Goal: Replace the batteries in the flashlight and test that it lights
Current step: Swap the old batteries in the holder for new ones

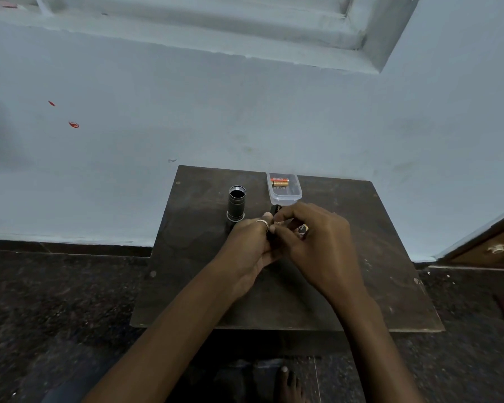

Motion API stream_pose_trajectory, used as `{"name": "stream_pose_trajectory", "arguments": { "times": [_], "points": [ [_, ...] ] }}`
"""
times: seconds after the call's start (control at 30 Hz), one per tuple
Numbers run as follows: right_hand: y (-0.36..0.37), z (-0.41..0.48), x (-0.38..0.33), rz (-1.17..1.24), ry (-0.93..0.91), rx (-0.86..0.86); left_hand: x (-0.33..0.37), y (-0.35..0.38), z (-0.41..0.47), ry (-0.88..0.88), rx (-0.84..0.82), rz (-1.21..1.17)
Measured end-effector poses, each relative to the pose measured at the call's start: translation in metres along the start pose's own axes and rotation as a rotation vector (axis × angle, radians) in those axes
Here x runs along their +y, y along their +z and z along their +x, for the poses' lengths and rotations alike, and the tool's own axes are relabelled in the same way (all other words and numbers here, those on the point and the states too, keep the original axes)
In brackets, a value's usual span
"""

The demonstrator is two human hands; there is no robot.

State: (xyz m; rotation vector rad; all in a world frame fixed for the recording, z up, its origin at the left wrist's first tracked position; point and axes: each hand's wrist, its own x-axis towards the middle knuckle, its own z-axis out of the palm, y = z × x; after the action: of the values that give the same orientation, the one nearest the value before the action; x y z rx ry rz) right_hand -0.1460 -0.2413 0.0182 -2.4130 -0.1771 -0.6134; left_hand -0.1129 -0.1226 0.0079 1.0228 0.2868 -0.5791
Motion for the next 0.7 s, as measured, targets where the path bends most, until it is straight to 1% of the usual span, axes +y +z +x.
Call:
{"name": "stream_pose_trajectory", "arguments": {
  "times": [0.1,0.2,0.37,0.5,0.7],
  "points": [
    [-0.001,0.0,0.006,0.036,0.05,-0.036,-0.001,-0.002,0.002,0.013,-0.022,0.006],
    [-0.001,0.003,0.011,0.083,0.14,-0.072,0.0,-0.004,0.002,0.002,-0.044,-0.03],
    [-0.002,0.007,0.018,0.257,0.25,-0.228,0.0,-0.007,0.002,-0.008,-0.091,-0.049],
    [-0.001,0.008,0.022,0.321,0.28,-0.21,0.0,-0.008,0.003,0.012,-0.121,0.042],
    [-0.001,0.007,0.023,0.305,0.266,-0.207,0.002,-0.01,0.004,0.054,-0.108,0.103]
  ]
}}
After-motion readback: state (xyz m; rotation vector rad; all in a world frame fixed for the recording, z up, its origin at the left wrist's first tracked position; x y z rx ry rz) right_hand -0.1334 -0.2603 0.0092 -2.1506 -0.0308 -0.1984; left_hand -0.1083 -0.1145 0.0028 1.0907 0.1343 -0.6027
